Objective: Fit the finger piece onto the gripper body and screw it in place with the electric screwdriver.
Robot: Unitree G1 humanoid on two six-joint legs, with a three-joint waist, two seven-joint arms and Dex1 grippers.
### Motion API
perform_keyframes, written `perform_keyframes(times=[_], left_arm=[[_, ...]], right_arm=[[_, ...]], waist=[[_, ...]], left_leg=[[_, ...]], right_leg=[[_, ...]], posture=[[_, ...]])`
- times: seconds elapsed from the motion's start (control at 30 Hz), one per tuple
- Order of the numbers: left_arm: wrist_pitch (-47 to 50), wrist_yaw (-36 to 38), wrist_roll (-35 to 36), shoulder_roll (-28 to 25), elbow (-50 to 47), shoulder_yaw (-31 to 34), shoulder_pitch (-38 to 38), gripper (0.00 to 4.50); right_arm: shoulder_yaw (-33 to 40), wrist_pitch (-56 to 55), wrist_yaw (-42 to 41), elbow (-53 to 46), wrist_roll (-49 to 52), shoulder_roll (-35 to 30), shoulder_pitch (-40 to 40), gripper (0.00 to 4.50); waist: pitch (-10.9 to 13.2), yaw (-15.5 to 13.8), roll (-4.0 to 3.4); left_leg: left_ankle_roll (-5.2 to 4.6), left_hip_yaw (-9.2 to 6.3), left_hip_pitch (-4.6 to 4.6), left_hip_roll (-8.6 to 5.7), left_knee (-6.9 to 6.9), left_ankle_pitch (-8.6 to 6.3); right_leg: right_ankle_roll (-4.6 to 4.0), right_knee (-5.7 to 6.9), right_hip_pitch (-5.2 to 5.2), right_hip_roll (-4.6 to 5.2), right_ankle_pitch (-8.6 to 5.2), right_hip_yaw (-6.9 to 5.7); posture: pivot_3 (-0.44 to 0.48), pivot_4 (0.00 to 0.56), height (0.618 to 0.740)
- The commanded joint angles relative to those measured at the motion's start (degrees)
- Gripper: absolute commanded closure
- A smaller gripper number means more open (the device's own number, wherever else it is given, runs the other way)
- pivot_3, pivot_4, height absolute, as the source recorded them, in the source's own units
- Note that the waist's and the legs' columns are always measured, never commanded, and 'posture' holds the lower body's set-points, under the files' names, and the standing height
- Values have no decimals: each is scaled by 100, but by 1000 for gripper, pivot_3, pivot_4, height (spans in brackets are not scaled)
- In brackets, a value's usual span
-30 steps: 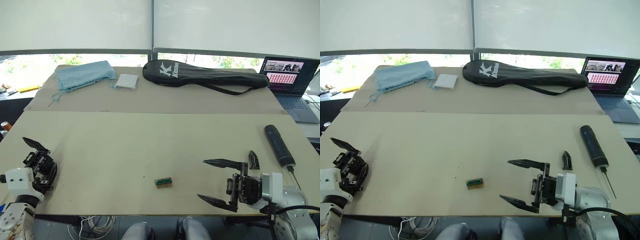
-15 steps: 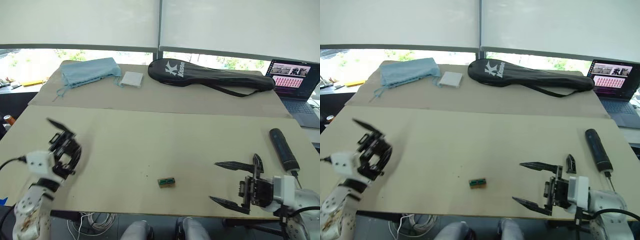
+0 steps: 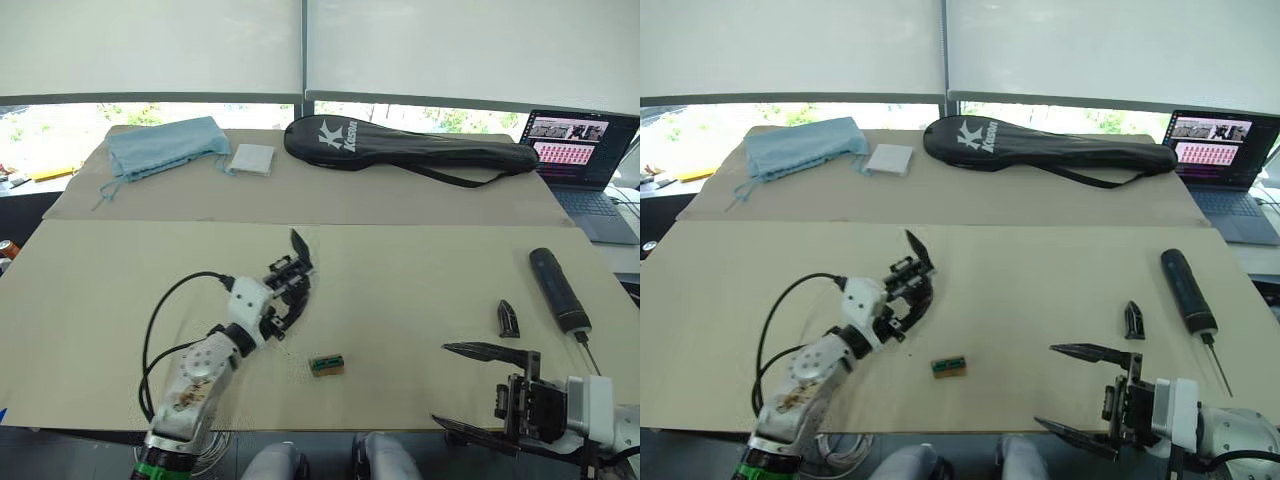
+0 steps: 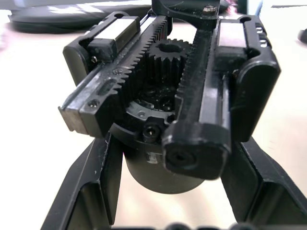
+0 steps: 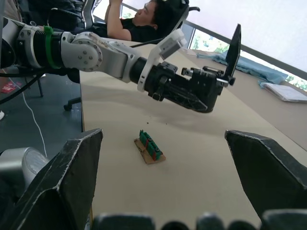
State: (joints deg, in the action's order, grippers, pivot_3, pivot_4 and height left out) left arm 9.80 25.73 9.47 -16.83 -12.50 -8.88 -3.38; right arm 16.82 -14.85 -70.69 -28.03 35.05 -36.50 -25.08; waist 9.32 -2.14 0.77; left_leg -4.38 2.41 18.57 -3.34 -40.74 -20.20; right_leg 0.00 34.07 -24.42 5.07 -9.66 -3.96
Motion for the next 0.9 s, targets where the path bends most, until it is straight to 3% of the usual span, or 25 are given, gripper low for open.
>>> perform_keyframes(times=[0.03,0.77,0.9], left_arm=[[-439,6,-154,142,-15,-113,-134,2160],[-680,86,-597,194,522,-436,476,2160],[-613,169,-521,148,479,-399,576,201]], right_arm=[[61,-26,204,-336,12,7,11,0],[59,308,540,-462,73,-286,375,0],[77,323,555,-464,73,-295,390,0]], waist=[[2,-5,-3],[-26,-16,-46],[-42,-14,-65]], left_leg=[[0,0,1,0,0,0],[-15,0,55,1,-4,3],[-21,0,54,1,-4,3]], right_leg=[[0,0,-1,0,0,0],[-1,0,-55,8,1,0],[-1,0,-55,8,1,1]], posture=[[0,150,740],[0,150,740],[0,150,740]])
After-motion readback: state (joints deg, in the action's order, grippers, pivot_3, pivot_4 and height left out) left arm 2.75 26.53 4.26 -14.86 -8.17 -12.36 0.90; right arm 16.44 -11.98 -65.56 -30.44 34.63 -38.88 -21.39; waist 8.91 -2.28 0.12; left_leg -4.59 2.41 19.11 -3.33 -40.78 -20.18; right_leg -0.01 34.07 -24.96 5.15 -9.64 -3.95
